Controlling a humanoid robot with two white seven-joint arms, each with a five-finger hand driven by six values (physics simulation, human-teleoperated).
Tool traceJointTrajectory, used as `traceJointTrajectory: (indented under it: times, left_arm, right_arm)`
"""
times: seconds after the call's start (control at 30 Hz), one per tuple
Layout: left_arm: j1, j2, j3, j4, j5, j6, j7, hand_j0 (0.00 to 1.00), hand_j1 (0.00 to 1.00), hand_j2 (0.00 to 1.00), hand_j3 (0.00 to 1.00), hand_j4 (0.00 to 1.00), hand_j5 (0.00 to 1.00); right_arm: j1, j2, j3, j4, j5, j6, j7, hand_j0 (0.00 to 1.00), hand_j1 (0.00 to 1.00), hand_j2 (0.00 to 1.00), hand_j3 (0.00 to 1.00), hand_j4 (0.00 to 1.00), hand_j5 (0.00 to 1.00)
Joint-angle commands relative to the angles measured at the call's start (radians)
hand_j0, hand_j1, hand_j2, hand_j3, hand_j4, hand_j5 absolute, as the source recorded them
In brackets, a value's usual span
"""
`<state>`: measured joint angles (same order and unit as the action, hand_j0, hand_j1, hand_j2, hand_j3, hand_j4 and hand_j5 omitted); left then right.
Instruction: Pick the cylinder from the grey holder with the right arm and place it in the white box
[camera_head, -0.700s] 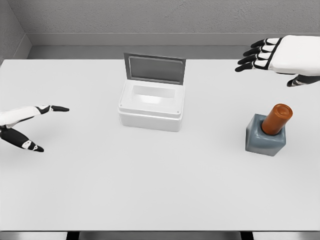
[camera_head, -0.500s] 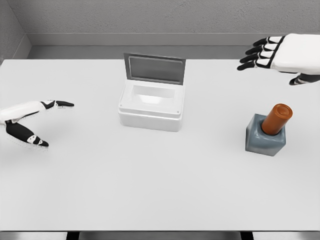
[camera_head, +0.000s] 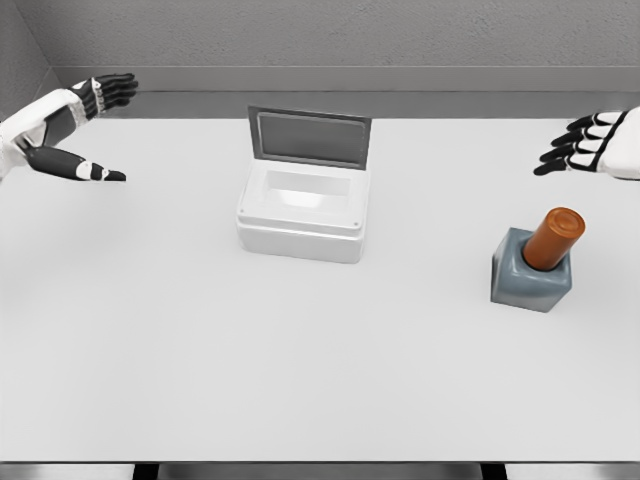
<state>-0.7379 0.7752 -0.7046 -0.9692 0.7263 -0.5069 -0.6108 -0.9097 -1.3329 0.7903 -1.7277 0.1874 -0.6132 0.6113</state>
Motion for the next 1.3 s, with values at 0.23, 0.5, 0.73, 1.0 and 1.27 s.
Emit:
traceJointTrajectory:
  times: [0.23, 0.5, 0.73, 1.0, 1.27]
  left_arm:
    - [-0.101, -0.303, 0.047, 0.538, -0.252, -0.004, 0.0, 1.0, 1.0, 1.0, 1.0, 1.0, 1.0]
    - [-0.12, -0.252, 0.111, 0.612, -0.291, -0.028, 0.0, 1.0, 1.0, 1.0, 1.0, 1.0, 1.0]
    - [-0.11, -0.26, 0.109, 0.615, -0.292, -0.09, 0.0, 1.0, 1.0, 1.0, 1.0, 1.0, 1.0]
    - [-0.104, -0.261, 0.111, 0.616, -0.291, -0.088, 0.0, 1.0, 1.0, 1.0, 1.0, 1.0, 1.0]
    - [-0.104, -0.258, 0.111, 0.616, -0.289, -0.087, 0.0, 1.0, 1.0, 1.0, 1.0, 1.0, 1.0]
  right_arm:
    - [0.0, 0.023, 0.064, -0.02, 0.007, 0.002, 0.0, 1.0, 1.0, 1.0, 1.0, 1.0, 1.0]
    - [0.0, 0.073, 0.08, -0.016, 0.027, 0.002, 0.0, 1.0, 1.0, 1.0, 1.0, 1.0, 1.0]
    - [0.009, 0.077, 0.103, -0.012, 0.057, 0.002, 0.0, 1.0, 1.0, 1.0, 1.0, 1.0, 1.0]
    - [0.009, 0.081, 0.124, 0.01, 0.076, 0.002, 0.0, 1.0, 1.0, 1.0, 1.0, 1.0, 1.0]
    - [0.011, 0.101, 0.126, 0.03, 0.08, 0.002, 0.0, 1.0, 1.0, 1.0, 1.0, 1.0, 1.0]
